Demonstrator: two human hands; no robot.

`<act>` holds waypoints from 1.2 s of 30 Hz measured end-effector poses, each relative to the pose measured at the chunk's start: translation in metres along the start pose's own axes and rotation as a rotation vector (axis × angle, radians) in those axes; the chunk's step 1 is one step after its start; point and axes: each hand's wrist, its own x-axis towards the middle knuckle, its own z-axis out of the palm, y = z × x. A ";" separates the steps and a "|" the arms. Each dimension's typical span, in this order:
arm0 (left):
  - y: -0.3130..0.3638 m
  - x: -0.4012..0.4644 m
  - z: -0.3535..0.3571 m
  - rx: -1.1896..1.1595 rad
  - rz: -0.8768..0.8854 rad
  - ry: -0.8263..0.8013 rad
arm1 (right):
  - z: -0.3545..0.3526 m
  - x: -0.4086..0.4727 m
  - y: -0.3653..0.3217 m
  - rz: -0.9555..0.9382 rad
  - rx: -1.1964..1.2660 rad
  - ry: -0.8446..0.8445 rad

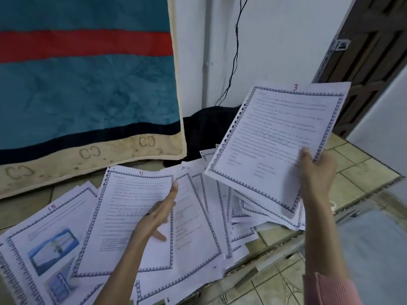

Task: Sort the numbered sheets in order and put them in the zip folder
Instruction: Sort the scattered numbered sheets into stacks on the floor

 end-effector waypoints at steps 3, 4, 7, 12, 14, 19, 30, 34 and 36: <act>-0.003 0.010 -0.003 0.057 0.022 0.038 | 0.013 -0.001 0.000 0.092 0.138 0.022; -0.002 0.012 -0.007 0.040 0.062 0.058 | 0.021 -0.004 -0.001 0.102 0.148 -0.018; 0.000 0.020 -0.031 -0.257 0.208 0.053 | 0.053 -0.028 -0.005 0.038 0.070 -0.250; -0.020 0.030 -0.069 -0.605 0.188 -0.198 | 0.103 -0.086 0.013 -0.023 -0.084 -0.692; -0.027 0.025 -0.063 -0.464 0.225 -0.123 | 0.114 -0.108 0.021 -0.038 -0.084 -0.826; -0.049 0.019 -0.056 -0.592 0.212 -0.137 | 0.121 -0.130 0.035 -0.033 -0.167 -0.921; -0.083 0.029 -0.067 -0.543 0.222 0.114 | 0.094 -0.090 0.049 0.269 -0.451 -0.436; -0.088 0.031 -0.067 -0.503 0.263 0.107 | 0.089 -0.076 0.059 0.269 -0.356 -0.592; -0.087 0.029 -0.065 -0.457 0.307 0.111 | 0.087 -0.073 0.051 0.128 -0.226 -0.551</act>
